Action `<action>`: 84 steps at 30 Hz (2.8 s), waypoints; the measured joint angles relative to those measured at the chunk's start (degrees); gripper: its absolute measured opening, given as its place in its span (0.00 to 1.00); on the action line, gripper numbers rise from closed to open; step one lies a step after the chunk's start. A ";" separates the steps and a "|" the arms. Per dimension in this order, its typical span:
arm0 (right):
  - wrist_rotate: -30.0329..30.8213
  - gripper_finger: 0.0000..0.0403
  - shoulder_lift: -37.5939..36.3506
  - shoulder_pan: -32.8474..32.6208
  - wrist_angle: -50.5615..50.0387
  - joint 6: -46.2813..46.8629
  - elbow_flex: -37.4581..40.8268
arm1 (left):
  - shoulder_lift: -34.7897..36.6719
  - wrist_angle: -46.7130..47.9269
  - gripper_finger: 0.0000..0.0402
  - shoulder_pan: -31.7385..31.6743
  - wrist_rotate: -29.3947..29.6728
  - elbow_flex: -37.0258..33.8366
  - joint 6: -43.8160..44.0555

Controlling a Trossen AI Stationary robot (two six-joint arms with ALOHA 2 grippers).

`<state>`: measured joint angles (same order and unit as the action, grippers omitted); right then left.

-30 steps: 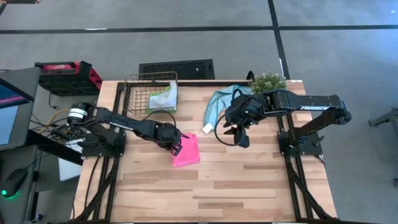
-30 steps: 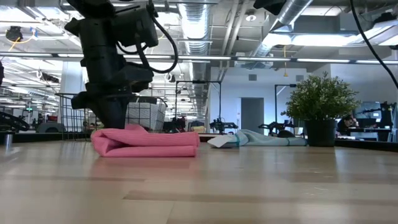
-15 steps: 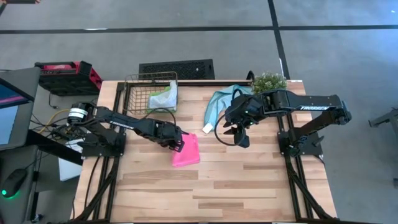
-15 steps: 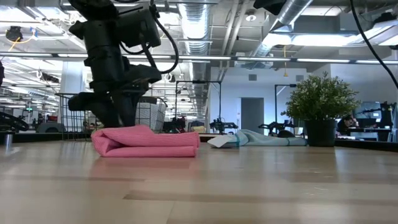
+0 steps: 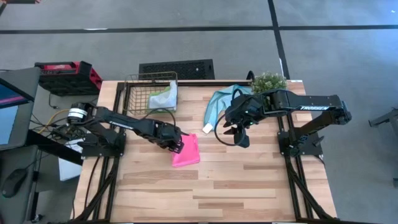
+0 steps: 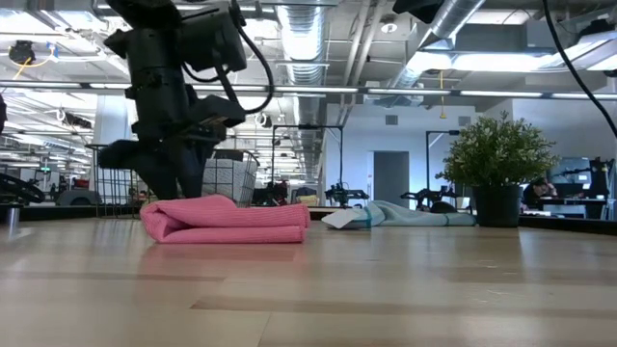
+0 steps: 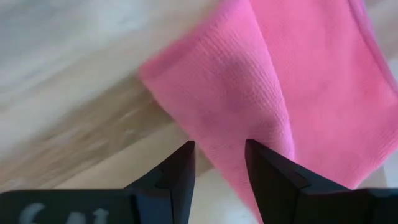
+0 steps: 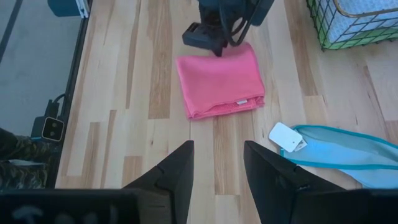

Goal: Fold microfiber towels
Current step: Put the pink microfiber cloth into the gold wire basket

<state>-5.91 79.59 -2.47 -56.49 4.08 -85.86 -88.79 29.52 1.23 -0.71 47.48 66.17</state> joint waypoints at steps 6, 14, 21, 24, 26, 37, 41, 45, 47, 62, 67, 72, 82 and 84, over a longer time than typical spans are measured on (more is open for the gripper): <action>0.00 0.41 0.00 0.01 0.00 0.02 0.00 | 5.04 2.33 0.33 -0.01 4.56 0.00 3.40; 0.00 0.41 0.00 -0.01 0.00 0.00 0.00 | 3.95 -1.35 0.33 0.08 4.60 0.04 6.48; 0.00 0.41 0.00 0.01 0.00 0.00 0.00 | -3.01 -3.95 0.33 0.37 4.03 0.03 7.45; 0.00 0.41 0.00 0.01 0.00 -0.02 0.00 | -4.98 -3.73 0.33 0.33 2.67 0.10 8.23; 0.00 0.41 0.00 0.01 0.00 -0.02 0.00 | -5.57 -3.78 0.33 0.35 2.13 0.26 8.55; 0.00 0.41 0.00 0.01 0.02 -0.02 0.00 | -5.79 -2.47 0.22 0.37 3.09 0.21 0.68; 0.00 0.41 0.00 0.01 0.02 -0.02 0.00 | -5.84 -1.10 0.04 0.31 4.63 0.17 -1.72; 0.00 0.41 0.00 0.01 0.02 -0.01 0.00 | -5.82 -0.88 0.01 0.26 6.07 0.13 -4.13; 0.00 0.41 0.00 0.00 0.01 0.00 0.00 | -5.11 -0.49 0.01 0.26 6.65 0.05 -5.50; 0.04 0.41 0.00 0.01 0.02 0.00 0.00 | 2.14 19.69 0.00 0.15 17.54 8.24 -16.42; 0.87 0.41 0.00 0.01 0.04 0.00 0.00 | 2.14 26.84 0.00 -0.53 23.69 13.21 -20.32; 1.53 0.41 0.00 0.01 0.03 0.00 0.00 | 2.14 34.75 0.00 -3.18 28.46 17.82 -24.57; 1.52 0.41 0.00 0.00 0.03 0.00 0.00 | 2.17 45.64 0.00 -8.03 37.95 29.33 -31.72; 1.53 0.41 0.00 0.01 0.02 0.00 0.00 | 2.21 46.42 0.00 -9.73 38.81 31.19 -33.48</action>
<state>-4.38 79.59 -2.46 -56.47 4.08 -85.86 -86.59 75.94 -8.49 38.10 78.68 32.68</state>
